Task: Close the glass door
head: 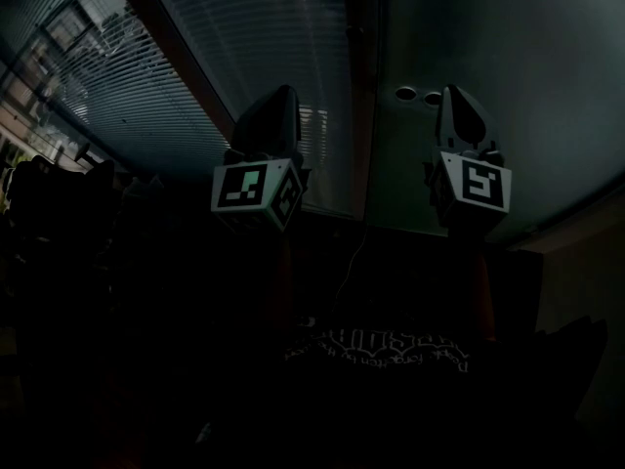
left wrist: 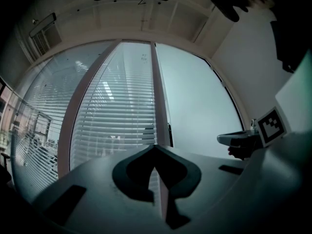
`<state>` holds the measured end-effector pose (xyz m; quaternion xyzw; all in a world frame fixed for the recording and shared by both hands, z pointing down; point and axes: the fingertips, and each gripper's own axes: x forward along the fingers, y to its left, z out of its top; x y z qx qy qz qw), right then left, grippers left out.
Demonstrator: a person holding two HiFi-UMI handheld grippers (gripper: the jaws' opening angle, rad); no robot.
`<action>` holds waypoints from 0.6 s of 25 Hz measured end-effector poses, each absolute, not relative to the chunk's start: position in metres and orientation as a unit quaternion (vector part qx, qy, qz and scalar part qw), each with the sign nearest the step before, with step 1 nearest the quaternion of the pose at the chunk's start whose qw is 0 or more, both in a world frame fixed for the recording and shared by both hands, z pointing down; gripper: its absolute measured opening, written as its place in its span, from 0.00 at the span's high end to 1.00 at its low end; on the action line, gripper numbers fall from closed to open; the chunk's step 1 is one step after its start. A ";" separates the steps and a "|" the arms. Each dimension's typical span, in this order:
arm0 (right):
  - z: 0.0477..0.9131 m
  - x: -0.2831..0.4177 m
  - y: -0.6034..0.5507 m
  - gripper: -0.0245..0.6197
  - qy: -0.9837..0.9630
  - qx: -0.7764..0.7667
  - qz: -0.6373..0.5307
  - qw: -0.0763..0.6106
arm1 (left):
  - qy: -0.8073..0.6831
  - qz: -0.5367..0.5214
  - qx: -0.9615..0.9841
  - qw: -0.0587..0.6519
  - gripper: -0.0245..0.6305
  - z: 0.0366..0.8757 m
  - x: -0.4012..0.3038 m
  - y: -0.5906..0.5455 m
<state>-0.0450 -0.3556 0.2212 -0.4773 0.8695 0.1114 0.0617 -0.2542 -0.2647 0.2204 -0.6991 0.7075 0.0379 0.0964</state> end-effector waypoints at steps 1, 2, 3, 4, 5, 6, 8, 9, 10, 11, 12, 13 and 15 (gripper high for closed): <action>0.221 -0.045 -0.355 0.96 0.869 -0.478 0.111 0.060 | 0.708 0.038 -0.699 0.095 0.97 0.220 -0.254 -0.264; 0.221 -0.045 -0.356 0.96 0.869 -0.478 0.109 0.060 | 0.708 0.037 -0.699 0.095 0.97 0.220 -0.254 -0.264; 0.221 -0.045 -0.356 0.96 0.869 -0.480 0.107 0.060 | 0.708 0.037 -0.699 0.095 0.97 0.220 -0.255 -0.264; 0.221 -0.045 -0.356 0.96 0.868 -0.481 0.106 0.060 | 0.708 0.037 -0.699 0.096 0.97 0.221 -0.256 -0.264; 0.220 -0.045 -0.355 0.96 0.868 -0.482 0.106 0.061 | 0.708 0.038 -0.699 0.096 0.97 0.222 -0.257 -0.264; 0.219 -0.045 -0.354 0.96 0.867 -0.482 0.107 0.062 | 0.708 0.037 -0.698 0.096 0.97 0.224 -0.258 -0.264; 0.216 -0.045 -0.352 0.96 0.867 -0.482 0.114 0.061 | 0.709 0.037 -0.698 0.094 0.97 0.224 -0.258 -0.263; 0.215 -0.045 -0.352 0.96 0.866 -0.482 0.118 0.060 | 0.709 0.038 -0.698 0.093 0.97 0.223 -0.257 -0.263; 0.215 -0.045 -0.351 0.96 0.866 -0.482 0.123 0.059 | 0.709 0.039 -0.698 0.094 0.97 0.224 -0.258 -0.263; 0.214 -0.045 -0.350 0.96 0.865 -0.482 0.126 0.058 | 0.709 0.040 -0.697 0.095 0.97 0.224 -0.259 -0.263; 0.214 -0.046 -0.349 0.96 0.865 -0.482 0.127 0.057 | 0.709 0.041 -0.697 0.097 0.97 0.225 -0.261 -0.263; 0.214 -0.045 -0.348 0.96 0.865 -0.481 0.127 0.057 | 0.709 0.041 -0.697 0.098 0.97 0.225 -0.261 -0.262; 0.215 -0.044 -0.348 0.96 0.865 -0.482 0.126 0.057 | 0.709 0.042 -0.697 0.099 0.97 0.225 -0.260 -0.262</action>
